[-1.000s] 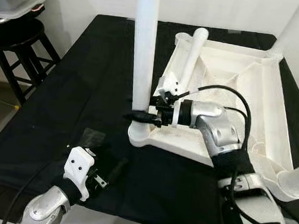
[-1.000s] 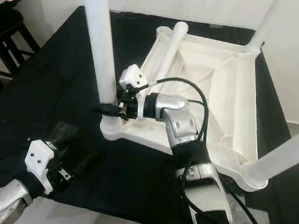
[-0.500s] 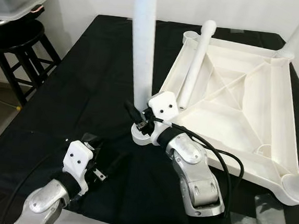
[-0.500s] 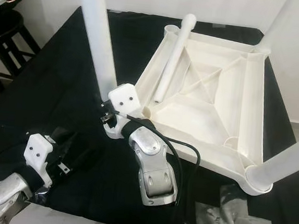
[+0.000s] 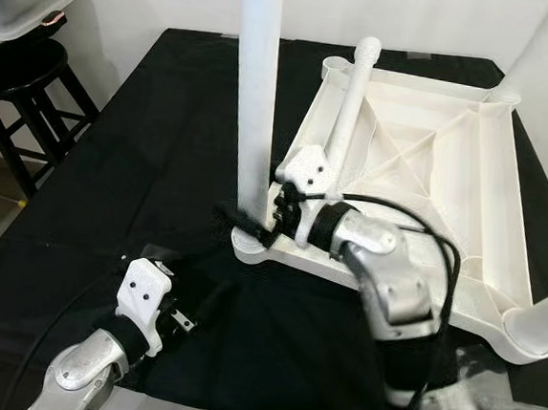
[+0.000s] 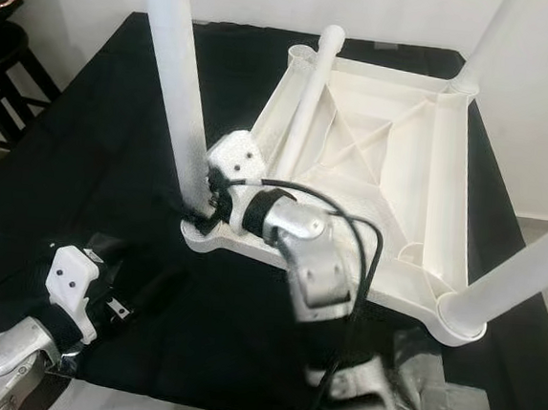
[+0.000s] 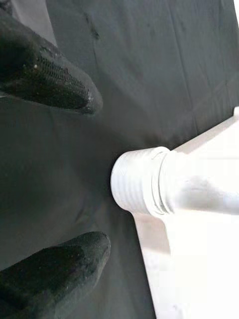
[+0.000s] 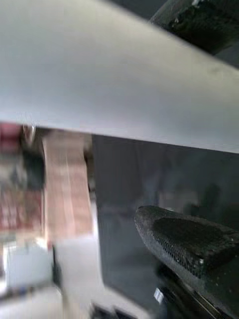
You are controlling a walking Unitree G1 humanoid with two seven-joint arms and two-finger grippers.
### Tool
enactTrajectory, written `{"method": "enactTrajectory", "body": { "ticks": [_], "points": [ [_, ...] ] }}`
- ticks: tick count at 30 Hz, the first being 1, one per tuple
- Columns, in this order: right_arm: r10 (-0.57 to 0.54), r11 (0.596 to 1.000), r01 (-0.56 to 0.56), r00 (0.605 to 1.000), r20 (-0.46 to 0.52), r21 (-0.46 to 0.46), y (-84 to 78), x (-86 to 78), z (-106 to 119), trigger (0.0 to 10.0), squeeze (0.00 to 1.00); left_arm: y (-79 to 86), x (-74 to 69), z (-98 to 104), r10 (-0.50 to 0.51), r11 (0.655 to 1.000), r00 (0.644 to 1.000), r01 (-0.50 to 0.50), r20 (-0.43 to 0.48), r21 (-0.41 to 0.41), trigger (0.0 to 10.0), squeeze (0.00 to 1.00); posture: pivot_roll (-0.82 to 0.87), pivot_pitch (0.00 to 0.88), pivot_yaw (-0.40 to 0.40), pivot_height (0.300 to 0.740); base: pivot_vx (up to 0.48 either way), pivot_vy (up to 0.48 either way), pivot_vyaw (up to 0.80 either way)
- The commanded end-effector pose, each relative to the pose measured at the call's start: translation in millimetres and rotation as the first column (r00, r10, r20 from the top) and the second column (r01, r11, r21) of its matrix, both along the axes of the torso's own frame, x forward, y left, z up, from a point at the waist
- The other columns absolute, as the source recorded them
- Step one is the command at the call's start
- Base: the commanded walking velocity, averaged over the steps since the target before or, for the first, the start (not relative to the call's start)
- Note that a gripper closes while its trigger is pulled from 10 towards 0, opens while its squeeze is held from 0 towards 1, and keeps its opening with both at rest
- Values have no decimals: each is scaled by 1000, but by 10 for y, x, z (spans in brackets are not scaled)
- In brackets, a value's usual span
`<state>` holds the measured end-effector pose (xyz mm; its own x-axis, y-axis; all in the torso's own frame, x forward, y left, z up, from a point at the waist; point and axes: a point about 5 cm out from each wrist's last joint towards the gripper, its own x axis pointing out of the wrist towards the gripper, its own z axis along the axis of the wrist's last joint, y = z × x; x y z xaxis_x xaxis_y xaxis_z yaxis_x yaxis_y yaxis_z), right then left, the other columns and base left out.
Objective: Building children table
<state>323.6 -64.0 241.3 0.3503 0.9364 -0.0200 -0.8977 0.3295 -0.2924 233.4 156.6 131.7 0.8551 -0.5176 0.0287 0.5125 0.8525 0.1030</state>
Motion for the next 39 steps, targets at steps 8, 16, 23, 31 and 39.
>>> {"method": "enactTrajectory", "body": {
  "ticks": [8,16,23,31,39],
  "points": [
    [333,935,-343,937,-108,-89,112,105,69,10000,0,-19,-52,-81,-1,1000,1000,1,-28,0,8627,0,8,190,4,740,0,0,0],
    [375,917,-390,914,-157,-81,181,229,82,0,0,-23,-80,-81,-2,1000,999,2,-32,-1,8588,0,20,203,3,740,0,0,0],
    [375,919,-389,913,-159,-69,136,251,62,0,0,-20,-88,-79,-3,1000,999,2,-34,-4,8471,0,15,208,7,740,0,0,0],
    [-20,1000,19,996,-92,-7,-102,311,-87,0,0,11,-95,-62,-1,1000,999,0,-33,-8,8510,0,5,223,15,740,0,0,0],
    [-548,833,538,834,-59,-133,136,-188,-852,0,0,60,-55,-46,0,1000,999,0,-33,-9,8392,0,-22,221,51,740,0,0,0]
  ]
}}
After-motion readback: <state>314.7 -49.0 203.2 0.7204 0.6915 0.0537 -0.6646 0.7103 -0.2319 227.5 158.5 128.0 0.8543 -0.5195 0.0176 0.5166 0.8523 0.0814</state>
